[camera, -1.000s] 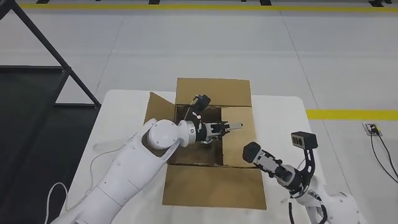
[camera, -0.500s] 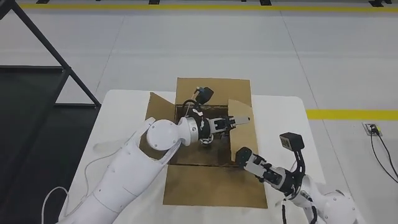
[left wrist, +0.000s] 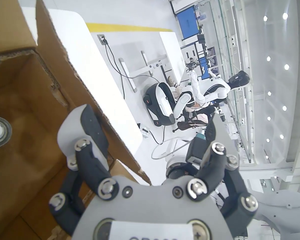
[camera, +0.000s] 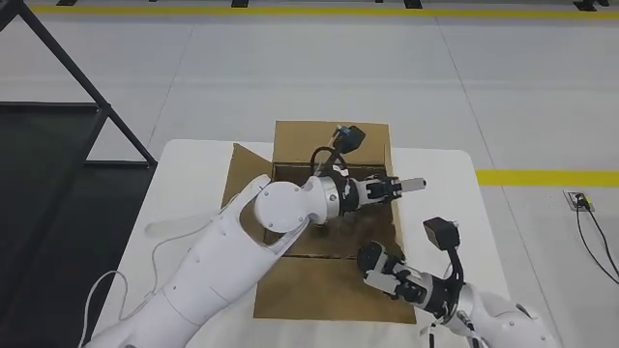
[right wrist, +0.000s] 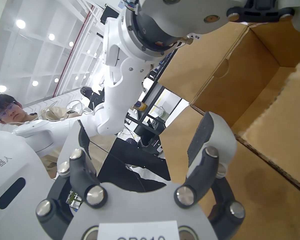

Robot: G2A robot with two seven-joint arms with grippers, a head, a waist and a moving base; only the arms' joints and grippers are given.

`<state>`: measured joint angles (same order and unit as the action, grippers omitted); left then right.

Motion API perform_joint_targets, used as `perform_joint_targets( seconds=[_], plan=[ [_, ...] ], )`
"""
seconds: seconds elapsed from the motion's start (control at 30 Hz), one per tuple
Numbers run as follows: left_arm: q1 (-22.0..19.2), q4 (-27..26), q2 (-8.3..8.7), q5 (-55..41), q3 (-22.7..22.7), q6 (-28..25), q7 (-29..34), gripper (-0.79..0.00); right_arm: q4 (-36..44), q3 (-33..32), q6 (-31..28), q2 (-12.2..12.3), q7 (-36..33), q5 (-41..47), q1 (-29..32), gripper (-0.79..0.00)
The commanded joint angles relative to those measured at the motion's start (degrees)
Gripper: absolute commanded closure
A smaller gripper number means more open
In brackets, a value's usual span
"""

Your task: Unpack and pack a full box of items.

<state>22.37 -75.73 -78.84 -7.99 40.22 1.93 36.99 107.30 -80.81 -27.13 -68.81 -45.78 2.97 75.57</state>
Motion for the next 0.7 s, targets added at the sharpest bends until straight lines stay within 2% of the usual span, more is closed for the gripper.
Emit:
perform_joint_targets(
  seconds=[0.0,0.17,0.37,0.53,0.67],
  plan=[
    [-0.7,0.8,-0.51,0.0,-0.5,-0.2,-0.1,-0.785,-0.4,0.3,0.8,-0.1,2.7,-1.6,-0.3,-0.785],
    [-1.2,1.7,-1.15,0.0,-0.2,-0.8,0.3,-0.785,-0.4,-0.3,0.9,-0.1,7.6,-3.1,0.5,-0.785],
    [0.2,0.9,-0.72,0.8,2.4,-1.2,1.2,-0.785,1.2,-3.2,0.7,0.2,12.2,-4.1,3.7,-0.785],
    [2.8,-3.3,0.69,2.5,7.2,-1.8,1.9,-0.785,2.5,-5.3,1.3,0.4,15.2,-4.4,5.8,-0.785],
    [6.9,-9.1,2.54,4.9,13.1,-1.8,2.8,-0.785,2.7,-6.5,3.2,0.5,17.8,-4.5,6.5,-0.785]
  ],
)
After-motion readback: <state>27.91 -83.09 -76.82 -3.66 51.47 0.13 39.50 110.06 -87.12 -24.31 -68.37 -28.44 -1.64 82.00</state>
